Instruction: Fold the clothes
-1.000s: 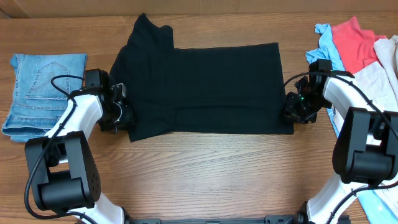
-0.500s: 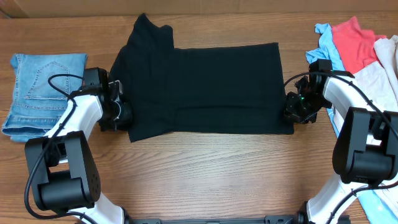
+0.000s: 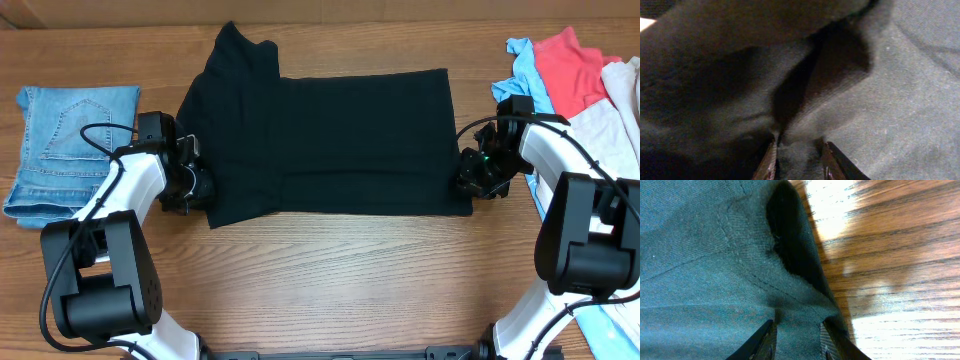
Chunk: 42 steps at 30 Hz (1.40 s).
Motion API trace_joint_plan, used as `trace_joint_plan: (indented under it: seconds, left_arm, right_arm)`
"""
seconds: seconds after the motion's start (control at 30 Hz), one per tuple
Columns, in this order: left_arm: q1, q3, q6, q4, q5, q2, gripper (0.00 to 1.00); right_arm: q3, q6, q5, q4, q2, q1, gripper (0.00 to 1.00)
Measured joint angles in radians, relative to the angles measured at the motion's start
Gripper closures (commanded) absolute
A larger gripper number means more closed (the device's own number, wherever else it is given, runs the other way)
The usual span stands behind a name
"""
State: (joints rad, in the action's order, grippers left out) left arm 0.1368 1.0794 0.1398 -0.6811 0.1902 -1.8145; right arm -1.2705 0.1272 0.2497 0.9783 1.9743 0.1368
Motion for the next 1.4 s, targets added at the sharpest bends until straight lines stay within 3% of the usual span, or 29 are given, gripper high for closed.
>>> trace_joint_plan:
  seconds: [0.3,0.5,0.67,0.97,1.13,1.4]
  left_arm:
    - [-0.003,-0.002,0.011,-0.020,-0.004,0.000,0.67]
    - [-0.018,-0.036,0.015,0.016,0.000,0.000,0.91]
    - [-0.018,-0.038,0.018,0.019,0.011,0.000,0.96]
    - [-0.018,0.112,0.006,-0.105,0.021,0.000,0.96]
    - [-0.019,0.212,-0.005,-0.031,0.045,0.002,0.94]
    - [-0.019,0.212,-0.007,-0.063,0.050,0.002,0.93]
  right_arm:
    - [0.000,0.000,0.000,0.000,0.000,0.000,0.66]
    - [0.000,0.000,0.001,0.000,0.000,0.000,0.67]
    - [0.000,-0.001,0.000,0.001,0.000,0.000,0.66]
    - [0.000,0.000,0.001,-0.001,0.000,0.000,0.66]
    - [0.000,0.000,0.001,-0.001,0.000,0.000,0.66]
    - [0.000,0.000,0.001,-0.001,0.000,0.000,0.66]
